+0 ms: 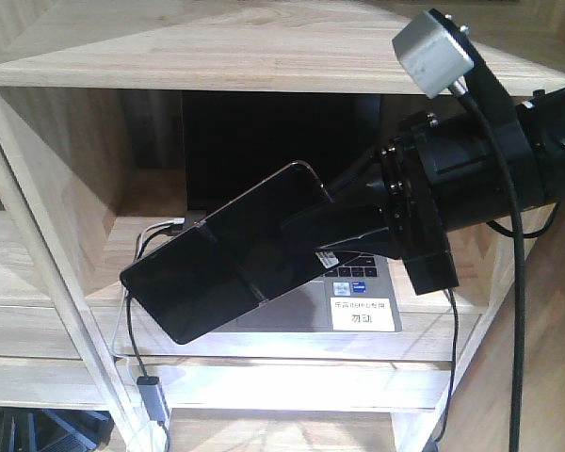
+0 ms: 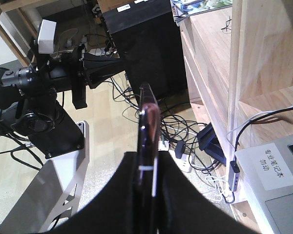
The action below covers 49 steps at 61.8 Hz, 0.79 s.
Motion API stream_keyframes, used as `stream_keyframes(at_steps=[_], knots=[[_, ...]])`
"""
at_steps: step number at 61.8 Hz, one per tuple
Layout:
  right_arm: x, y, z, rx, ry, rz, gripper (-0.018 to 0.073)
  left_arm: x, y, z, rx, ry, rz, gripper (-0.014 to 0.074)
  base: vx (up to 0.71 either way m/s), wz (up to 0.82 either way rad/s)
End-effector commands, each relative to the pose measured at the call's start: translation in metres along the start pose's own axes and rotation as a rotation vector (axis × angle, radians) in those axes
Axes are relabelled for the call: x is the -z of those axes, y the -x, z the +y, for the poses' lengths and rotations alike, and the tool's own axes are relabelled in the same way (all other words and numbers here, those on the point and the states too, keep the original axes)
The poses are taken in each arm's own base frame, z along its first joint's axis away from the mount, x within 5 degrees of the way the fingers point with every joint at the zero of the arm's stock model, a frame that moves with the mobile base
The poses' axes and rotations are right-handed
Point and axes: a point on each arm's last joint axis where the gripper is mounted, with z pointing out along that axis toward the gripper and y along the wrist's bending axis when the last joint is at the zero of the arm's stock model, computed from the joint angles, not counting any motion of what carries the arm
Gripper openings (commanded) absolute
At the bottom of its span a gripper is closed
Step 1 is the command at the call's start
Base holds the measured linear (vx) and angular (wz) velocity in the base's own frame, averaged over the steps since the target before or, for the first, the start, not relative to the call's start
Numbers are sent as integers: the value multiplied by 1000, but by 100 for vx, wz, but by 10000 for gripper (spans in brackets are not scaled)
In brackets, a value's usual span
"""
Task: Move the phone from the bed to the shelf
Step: 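Hold the black phone in the right gripper while approaching the laptop shelf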
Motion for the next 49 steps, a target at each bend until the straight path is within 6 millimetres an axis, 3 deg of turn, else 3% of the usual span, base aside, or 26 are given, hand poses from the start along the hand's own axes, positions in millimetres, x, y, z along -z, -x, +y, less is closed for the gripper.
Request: stream_keyframes(at_steps=[1,49], knots=[[10,14,18,25,71,-77,-4,1,6,1,9,5,-72,1,0,0],[10,14,18,25,71,-77,-4,1,6,1,9,5,-72,1,0,0]])
